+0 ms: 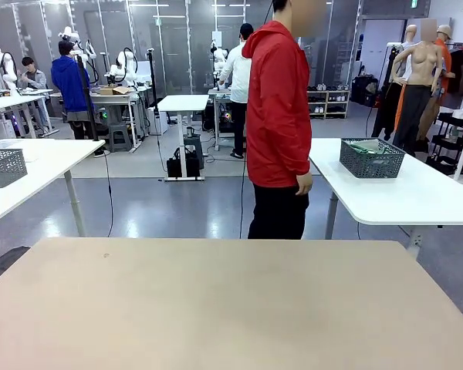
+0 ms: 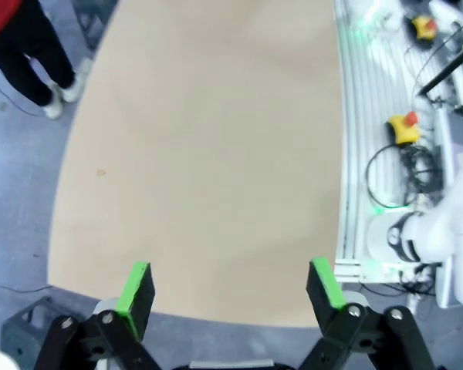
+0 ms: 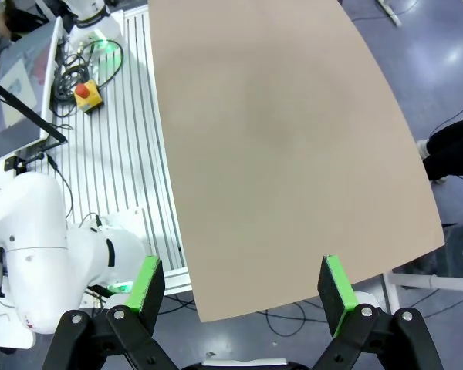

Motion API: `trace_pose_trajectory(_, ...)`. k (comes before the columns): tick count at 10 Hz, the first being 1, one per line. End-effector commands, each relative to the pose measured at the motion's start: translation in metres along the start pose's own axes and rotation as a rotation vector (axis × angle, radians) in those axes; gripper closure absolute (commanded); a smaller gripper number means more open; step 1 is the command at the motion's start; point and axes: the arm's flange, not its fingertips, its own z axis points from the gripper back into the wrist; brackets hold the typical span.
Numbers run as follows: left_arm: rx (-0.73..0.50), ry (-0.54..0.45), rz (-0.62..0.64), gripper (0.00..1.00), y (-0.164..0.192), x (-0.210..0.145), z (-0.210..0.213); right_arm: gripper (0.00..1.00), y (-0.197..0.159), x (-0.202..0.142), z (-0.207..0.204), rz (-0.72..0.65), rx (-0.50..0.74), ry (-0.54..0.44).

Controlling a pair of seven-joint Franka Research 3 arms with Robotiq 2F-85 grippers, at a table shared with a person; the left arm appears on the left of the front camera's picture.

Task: Fold the towels and place them in the basket.
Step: When a person lays out a Towel with hook on the table, fold it in half twice.

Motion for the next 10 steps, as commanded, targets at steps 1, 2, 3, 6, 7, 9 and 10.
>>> trace_pose_trajectory(1,-0.004,-0.086,0.078,0.0,0.006,0.012,0.012,0.0,-0.009,0.01,0.007,-0.048,0.04,-0.055)
trace_pose_trajectory(2,-0.01,-0.111,0.091,0.0,0.007,0.014,0.016,0.0,-0.011,0.012,0.011,-0.08,0.036,-0.093)
trace_pose_trajectory(3,-0.02,-0.135,0.087,0.0,0.009,0.016,0.018,0.0,-0.012,0.014,0.015,-0.092,0.037,-0.132)
trace_pose_trajectory(6,-0.04,-0.2,0.094,0.0,0.014,0.019,0.023,0.0,-0.01,0.02,0.026,-0.095,0.055,-0.233)
trace_pose_trajectory(7,-0.053,-0.216,0.102,0.0,0.017,0.018,0.022,0.0,-0.007,0.02,0.029,-0.092,0.041,-0.253)
trace_pose_trajectory(9,-0.055,-0.238,0.101,0.0,0.02,0.018,0.023,0.0,-0.008,0.02,0.031,-0.069,0.008,-0.285)
trace_pose_trajectory(10,-0.054,-0.245,0.103,0.0,0.02,0.017,0.022,0.0,-0.009,0.02,0.03,-0.066,-0.003,-0.293)
